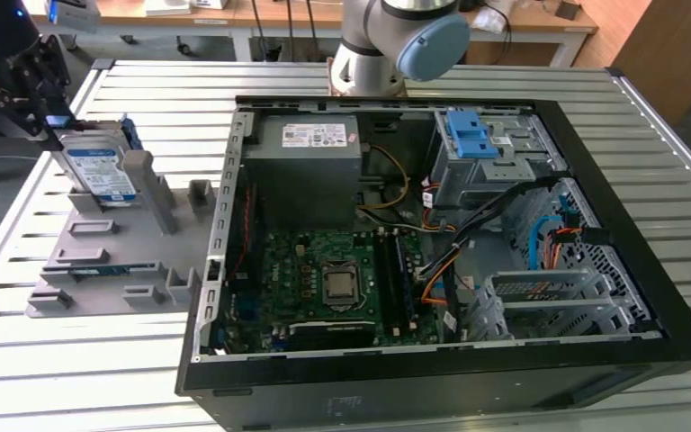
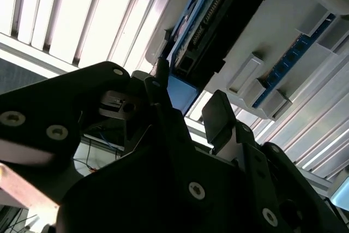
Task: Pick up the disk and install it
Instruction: 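Pick up the disk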
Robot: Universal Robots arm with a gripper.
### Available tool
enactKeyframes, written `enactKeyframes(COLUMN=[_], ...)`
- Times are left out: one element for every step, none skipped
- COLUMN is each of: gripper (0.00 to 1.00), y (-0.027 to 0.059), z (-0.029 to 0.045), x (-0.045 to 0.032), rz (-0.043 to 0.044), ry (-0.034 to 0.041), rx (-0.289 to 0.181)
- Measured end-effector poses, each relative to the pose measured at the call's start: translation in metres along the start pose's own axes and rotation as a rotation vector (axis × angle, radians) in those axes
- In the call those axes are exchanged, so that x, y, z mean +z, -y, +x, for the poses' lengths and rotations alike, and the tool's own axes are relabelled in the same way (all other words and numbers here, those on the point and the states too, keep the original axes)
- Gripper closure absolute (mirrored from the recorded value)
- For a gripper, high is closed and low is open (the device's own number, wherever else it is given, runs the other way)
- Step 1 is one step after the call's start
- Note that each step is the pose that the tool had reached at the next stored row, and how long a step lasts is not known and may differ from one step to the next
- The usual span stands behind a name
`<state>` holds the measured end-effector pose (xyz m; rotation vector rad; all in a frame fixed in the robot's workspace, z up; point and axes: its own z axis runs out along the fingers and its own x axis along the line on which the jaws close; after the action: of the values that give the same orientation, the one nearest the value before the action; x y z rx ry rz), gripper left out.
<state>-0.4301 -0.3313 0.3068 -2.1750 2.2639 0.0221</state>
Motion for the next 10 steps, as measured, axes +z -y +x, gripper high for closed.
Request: enactKeyframes(gripper=[0.48, 0.48, 0.48, 0.48, 0.48, 0.48, 0.48, 0.48, 0.48, 0.48], y=[-0.0001, -0.0002, -0.0003, -0.0003, -0.0005, -0.0006, -0.0008, -0.0009, -0.0009, -0.0009], z=[-0.0005, -0.0009, -0.0011, -0.0012, -0.0013, -0.0014, -0.0014, -0.0014, -0.0014, -0.0014], x=[0.0005, 0.0010, 0.0014, 0.0020, 0.0026, 0.0032, 0.0040, 0.0047, 0.0055, 0.0061], rz=[0.0000, 0.0001, 0.0002, 0.0003, 0.0003, 0.0001, 0.0001, 0.0001, 0.0000, 0.0000], ry=[0.0002, 0.0005, 0.0006, 0.0007, 0.0007, 0.0006, 0.0006, 0.0006, 0.0007, 0.0009], rx=[0.000, 0.000, 0.000, 0.000, 0.000, 0.000, 0.000, -0.001, -0.004, -0.007])
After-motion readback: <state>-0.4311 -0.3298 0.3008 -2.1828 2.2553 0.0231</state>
